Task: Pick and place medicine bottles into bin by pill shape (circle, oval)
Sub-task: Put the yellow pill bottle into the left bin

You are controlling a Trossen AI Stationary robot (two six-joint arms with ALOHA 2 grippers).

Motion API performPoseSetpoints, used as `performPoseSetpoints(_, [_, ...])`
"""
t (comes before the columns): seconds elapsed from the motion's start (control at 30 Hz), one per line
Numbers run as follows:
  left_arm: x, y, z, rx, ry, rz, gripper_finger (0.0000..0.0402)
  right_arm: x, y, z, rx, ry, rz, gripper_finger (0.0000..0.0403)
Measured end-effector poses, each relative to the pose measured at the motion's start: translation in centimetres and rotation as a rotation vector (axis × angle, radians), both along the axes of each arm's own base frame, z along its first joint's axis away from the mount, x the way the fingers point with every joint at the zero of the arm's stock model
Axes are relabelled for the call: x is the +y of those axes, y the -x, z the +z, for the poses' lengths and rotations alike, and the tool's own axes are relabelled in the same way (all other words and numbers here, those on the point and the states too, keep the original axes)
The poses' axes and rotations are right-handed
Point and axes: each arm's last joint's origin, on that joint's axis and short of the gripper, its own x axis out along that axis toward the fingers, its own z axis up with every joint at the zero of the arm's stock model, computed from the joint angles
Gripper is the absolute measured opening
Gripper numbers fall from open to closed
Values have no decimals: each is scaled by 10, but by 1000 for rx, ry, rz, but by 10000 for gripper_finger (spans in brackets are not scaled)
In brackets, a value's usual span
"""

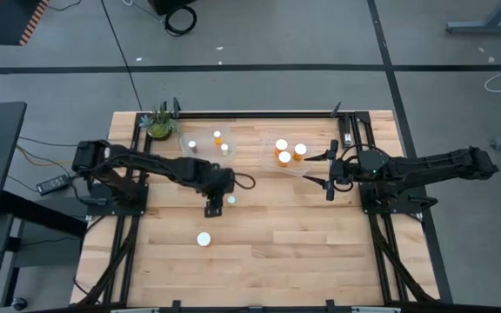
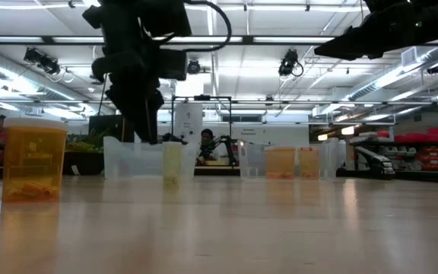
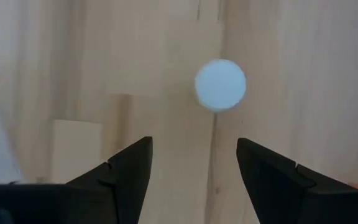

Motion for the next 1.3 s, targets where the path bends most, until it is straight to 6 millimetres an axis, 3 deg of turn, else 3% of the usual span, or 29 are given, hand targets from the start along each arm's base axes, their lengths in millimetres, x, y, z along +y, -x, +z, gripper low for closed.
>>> performPoseSetpoints(0.23, [-11,-19,-22,43,-9,-19,245,0,0,0,-3,0,0,254])
performPoseSetpoints(0.53, [-17,-44,-15,13,-39,-64,245,0,0,0,-3,-3,-1,254])
performPoseSetpoints(0.7, [-17,-45,-12,17,-40,-67,229,0,0,0,0,-3,0,254])
performPoseSetpoints(1.13, [-16,-44,-12,23,-39,-63,134,0,0,0,0,-4,-1,254])
performPoseSetpoints(1.3, [-12,-40,-7,34,-39,-52,127,0,0,0,-1,-5,-1,254])
